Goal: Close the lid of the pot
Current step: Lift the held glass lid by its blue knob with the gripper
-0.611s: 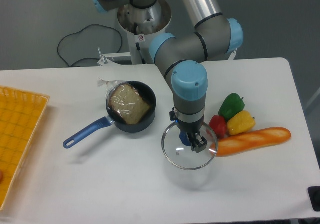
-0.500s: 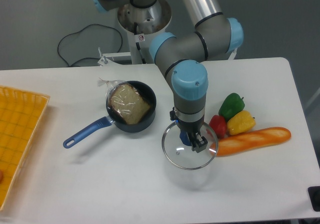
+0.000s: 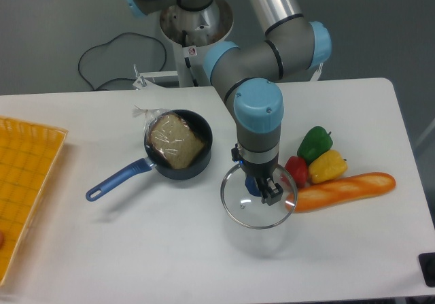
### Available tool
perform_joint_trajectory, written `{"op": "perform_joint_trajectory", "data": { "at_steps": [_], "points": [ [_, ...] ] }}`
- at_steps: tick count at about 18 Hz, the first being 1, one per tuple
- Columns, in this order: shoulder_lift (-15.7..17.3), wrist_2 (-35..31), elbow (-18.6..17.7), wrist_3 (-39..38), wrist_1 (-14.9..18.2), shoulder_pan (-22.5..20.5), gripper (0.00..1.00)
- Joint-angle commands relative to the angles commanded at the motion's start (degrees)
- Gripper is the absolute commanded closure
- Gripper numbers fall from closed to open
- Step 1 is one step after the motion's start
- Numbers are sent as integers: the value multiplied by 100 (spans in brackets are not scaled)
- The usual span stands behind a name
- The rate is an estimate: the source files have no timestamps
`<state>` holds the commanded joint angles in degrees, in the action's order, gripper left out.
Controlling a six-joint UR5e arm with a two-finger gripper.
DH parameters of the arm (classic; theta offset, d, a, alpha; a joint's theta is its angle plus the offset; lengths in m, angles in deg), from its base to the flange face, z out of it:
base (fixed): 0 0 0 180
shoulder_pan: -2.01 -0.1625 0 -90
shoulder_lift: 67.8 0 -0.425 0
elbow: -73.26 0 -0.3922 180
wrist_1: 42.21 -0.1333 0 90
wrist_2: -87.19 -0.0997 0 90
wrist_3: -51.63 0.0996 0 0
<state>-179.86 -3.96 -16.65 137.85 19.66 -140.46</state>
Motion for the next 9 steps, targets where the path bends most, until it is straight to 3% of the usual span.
{"op": "perform_joint_trajectory", "data": {
  "at_steps": [9],
  "points": [
    [149, 0, -26, -44, 325, 9, 39]
  ]
}}
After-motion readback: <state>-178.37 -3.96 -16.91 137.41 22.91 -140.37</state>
